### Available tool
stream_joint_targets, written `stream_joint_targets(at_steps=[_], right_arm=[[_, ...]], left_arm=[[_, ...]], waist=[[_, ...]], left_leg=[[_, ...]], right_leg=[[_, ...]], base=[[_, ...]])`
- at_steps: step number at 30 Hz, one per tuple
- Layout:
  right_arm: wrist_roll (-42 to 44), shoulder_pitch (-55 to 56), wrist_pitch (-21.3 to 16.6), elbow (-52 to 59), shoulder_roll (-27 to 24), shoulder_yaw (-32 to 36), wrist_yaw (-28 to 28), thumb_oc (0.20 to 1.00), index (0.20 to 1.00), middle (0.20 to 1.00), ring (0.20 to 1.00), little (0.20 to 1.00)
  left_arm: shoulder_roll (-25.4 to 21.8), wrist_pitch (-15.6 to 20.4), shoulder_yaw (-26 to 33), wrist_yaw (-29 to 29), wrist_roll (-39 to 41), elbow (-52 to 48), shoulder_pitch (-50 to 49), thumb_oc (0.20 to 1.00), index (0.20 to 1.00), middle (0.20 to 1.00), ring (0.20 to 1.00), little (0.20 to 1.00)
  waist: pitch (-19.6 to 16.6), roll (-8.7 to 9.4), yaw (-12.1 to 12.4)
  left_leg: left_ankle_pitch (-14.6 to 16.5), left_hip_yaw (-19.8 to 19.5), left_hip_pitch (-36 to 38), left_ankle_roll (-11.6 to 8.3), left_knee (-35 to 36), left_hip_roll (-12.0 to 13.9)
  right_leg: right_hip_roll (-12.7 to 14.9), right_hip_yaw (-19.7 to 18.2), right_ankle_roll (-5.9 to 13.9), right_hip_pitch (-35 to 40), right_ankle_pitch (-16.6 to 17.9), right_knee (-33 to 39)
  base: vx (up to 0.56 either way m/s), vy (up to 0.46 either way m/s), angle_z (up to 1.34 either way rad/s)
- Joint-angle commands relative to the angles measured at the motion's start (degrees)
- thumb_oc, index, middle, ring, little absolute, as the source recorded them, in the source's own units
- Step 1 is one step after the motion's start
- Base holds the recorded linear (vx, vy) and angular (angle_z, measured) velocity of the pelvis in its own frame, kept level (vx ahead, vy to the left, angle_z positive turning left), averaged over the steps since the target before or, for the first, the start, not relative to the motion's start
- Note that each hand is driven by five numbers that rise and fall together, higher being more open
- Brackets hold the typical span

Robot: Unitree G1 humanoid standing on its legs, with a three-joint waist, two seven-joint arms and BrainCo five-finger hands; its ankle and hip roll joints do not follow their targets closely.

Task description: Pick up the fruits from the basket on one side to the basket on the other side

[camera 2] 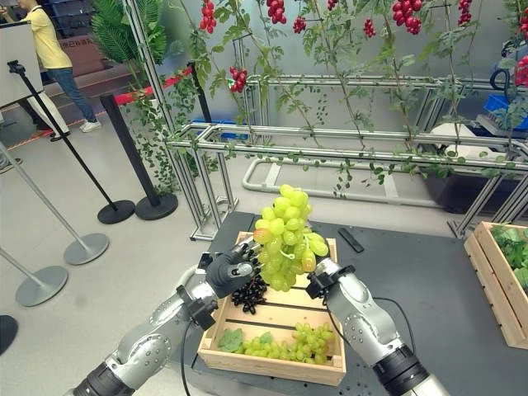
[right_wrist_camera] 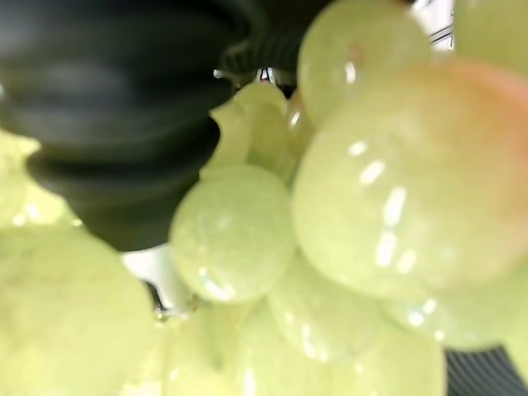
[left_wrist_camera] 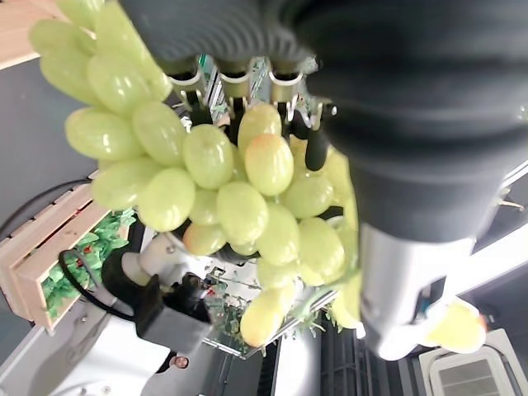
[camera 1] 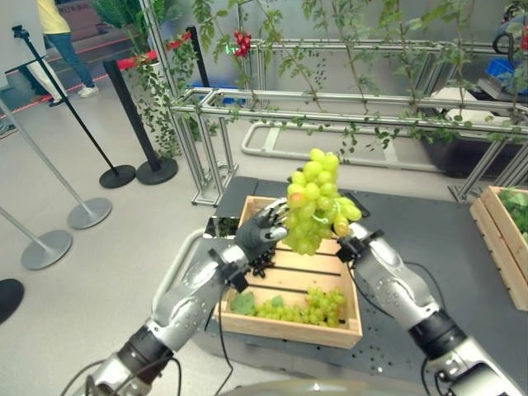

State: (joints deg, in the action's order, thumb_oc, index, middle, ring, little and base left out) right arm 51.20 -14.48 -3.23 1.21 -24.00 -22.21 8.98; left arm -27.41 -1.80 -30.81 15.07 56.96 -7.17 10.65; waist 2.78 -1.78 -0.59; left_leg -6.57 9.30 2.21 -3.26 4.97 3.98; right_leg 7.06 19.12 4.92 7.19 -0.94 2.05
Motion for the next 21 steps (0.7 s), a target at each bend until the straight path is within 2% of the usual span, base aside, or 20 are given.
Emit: stream_joint_targets(at_steps=[1,7,13,17,21], right_arm=[[4.92,-8.33,-5.04,12.83,6.16,-0.28,4.15,0.2,0.2,0.2,0.2,0.2],[3.81,-8.57,-4.68,12.6,4.55,1.21,4.56,0.2,0.2,0.2,0.2,0.2],[2.26,-6.56,-4.28,13.23,2.08,3.57,5.91,0.2,0.2,0.2,0.2,0.2],[1.83,-5.34,-3.44,13.91,1.37,4.11,6.8,0.2,0.2,0.2,0.2,0.2],[1.38,-5.82,-3.06,14.18,1.0,3.91,7.12,0.2,0.2,0.2,0.2,0.2]], left_arm=[[0.45,-0.63,-3.53,1.06,-4.52,3.72,2.99,1.0,1.0,1.0,1.0,1.0],[-3.7,1.28,1.14,2.75,-11.45,4.73,0.23,1.0,1.0,1.0,1.0,1.0],[-14.72,4.54,13.89,3.95,-18.31,4.56,-6.3,1.0,1.0,1.0,1.0,1.0],[-15.96,5.32,17.59,3.28,-18.7,4.98,-6.97,1.0,1.0,1.0,1.0,1.0],[-15.94,5.53,17.36,3.12,-20.3,3.55,-5.71,1.0,1.0,1.0,1.0,1.0]], waist=[[-0.03,3.41,-0.36],[-0.01,3.21,0.03],[0.23,3.08,1.51],[0.35,2.98,2.0],[0.26,3.07,2.05]], left_leg=[[4.86,0.4,1.52,-0.27,-2.02,0.73],[5.0,0.68,1.84,-0.24,-2.07,0.66],[4.72,0.38,1.77,-0.5,-2.13,0.49],[4.59,-0.14,1.74,-0.61,-2.02,0.42],[4.76,-0.31,1.79,-0.58,-1.99,0.38]], right_leg=[[4.06,1.55,5.05,-1.0,1.97,-0.63],[4.17,1.24,5.18,-0.83,2.16,-0.43],[4.3,1.61,5.11,-0.73,2.13,-0.45],[4.39,2.28,5.16,-0.37,2.24,-0.37],[4.42,2.6,5.26,-0.12,2.25,-0.33]], base=[[0.0,0.0,0.0],[0.0,0.0,0.0],[0.0,-0.008,-0.02],[0.0,0.01,0.03],[0.01,0.014,0.07]])
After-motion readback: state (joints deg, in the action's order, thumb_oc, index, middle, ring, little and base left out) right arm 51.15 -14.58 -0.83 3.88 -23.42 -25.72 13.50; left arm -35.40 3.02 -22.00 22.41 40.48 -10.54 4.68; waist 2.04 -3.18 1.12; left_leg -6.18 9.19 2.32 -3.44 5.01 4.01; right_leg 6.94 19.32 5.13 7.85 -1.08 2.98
